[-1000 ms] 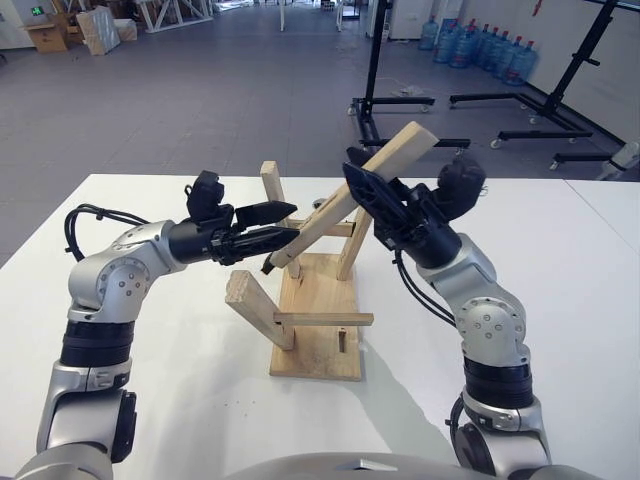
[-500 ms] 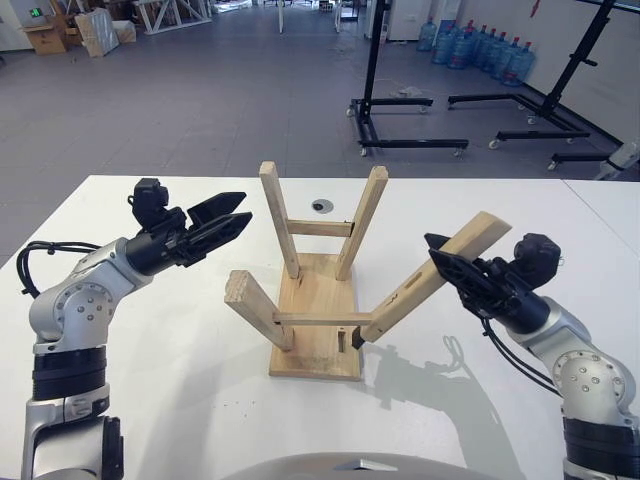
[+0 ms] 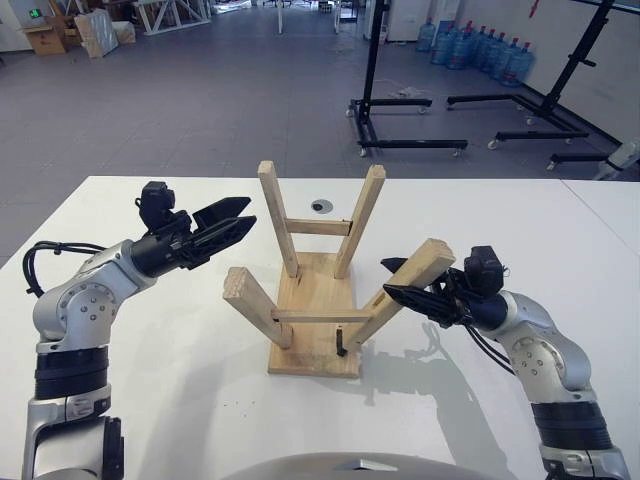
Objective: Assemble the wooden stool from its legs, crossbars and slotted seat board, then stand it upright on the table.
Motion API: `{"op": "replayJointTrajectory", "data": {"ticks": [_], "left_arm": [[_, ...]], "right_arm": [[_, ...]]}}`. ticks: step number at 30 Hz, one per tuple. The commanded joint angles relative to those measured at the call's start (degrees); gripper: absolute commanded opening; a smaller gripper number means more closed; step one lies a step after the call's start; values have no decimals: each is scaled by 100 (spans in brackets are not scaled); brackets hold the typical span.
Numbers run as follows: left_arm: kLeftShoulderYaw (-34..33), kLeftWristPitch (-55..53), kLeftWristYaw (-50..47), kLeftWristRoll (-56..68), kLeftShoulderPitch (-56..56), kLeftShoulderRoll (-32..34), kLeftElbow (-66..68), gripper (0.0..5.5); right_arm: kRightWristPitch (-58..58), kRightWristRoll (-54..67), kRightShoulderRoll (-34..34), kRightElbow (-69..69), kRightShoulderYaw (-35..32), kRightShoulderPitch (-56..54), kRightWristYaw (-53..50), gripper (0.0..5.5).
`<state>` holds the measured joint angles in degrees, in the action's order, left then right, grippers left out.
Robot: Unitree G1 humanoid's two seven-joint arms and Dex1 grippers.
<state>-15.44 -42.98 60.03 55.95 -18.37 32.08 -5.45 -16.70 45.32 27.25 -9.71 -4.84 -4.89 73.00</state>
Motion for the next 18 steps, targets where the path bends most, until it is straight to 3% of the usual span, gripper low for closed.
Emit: {"op": "replayJointTrajectory", "data": {"ticks": [1,8,18], "left_arm": [[25,-19,3,-16,61,38,-41,410],[-20,70,-14,-85,94,25,26,410],[48,203,-123,-125,245,-64,-56,410]], "right_arm": [[158,-416,177,54,151,-1,52,205],[894,-792,14,83,427,279,55,205],[1039,-1086,412,-54,793,238,63,205]]}}
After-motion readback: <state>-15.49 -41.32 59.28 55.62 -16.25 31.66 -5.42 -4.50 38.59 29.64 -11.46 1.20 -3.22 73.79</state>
